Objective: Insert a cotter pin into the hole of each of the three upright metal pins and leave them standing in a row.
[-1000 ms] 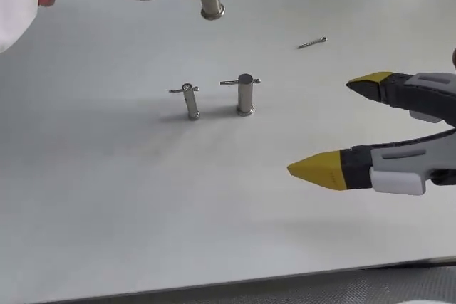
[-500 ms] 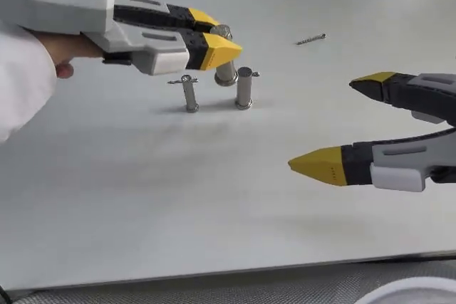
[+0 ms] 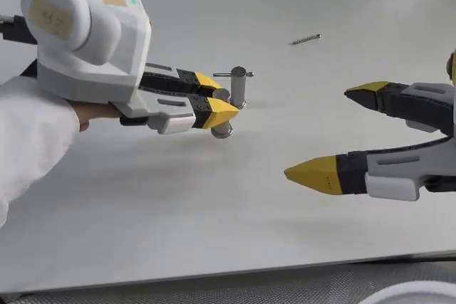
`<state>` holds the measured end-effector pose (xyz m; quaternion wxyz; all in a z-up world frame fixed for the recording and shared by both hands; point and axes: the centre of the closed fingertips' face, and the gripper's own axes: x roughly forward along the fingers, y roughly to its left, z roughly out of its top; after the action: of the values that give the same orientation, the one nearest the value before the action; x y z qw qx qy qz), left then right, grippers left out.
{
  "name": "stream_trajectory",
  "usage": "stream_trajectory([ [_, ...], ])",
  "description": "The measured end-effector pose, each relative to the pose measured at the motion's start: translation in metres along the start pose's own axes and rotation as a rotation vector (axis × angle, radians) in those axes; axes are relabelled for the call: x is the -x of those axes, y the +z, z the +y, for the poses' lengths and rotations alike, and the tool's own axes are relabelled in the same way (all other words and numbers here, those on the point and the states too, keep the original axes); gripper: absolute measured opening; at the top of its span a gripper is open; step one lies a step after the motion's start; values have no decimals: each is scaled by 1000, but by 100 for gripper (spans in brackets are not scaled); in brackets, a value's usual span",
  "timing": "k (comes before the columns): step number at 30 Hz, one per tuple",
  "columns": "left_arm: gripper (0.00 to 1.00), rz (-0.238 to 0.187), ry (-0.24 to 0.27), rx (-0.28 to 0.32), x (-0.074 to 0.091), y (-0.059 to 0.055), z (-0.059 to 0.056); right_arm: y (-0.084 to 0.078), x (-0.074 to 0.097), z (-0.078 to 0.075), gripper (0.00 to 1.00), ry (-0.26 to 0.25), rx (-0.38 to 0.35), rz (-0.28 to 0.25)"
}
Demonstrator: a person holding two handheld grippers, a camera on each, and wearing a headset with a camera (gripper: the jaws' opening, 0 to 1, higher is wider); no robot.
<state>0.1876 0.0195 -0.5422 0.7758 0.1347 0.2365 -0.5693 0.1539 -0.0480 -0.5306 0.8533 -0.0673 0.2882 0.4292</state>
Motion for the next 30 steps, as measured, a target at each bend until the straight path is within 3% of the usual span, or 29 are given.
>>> stream_trajectory([
  [5,10,3,-11,-12,-6,-5,-5,-4,-1,0,87,7,-11,10],
  [21,11,12,3,-43,-14,-19,-3,-5,-7,8,87,32,-8,22],
  [24,11,-8,14,-34,-14,-16,-3,-5,-7,8,87,33,-9,21],
  [27,11,1,17,-46,-15,-20,-4,-6,-8,8,87,35,-7,26],
  [30,11,-18,19,-19,-11,-21,-5,-6,-8,9,87,37,-8,24],
])
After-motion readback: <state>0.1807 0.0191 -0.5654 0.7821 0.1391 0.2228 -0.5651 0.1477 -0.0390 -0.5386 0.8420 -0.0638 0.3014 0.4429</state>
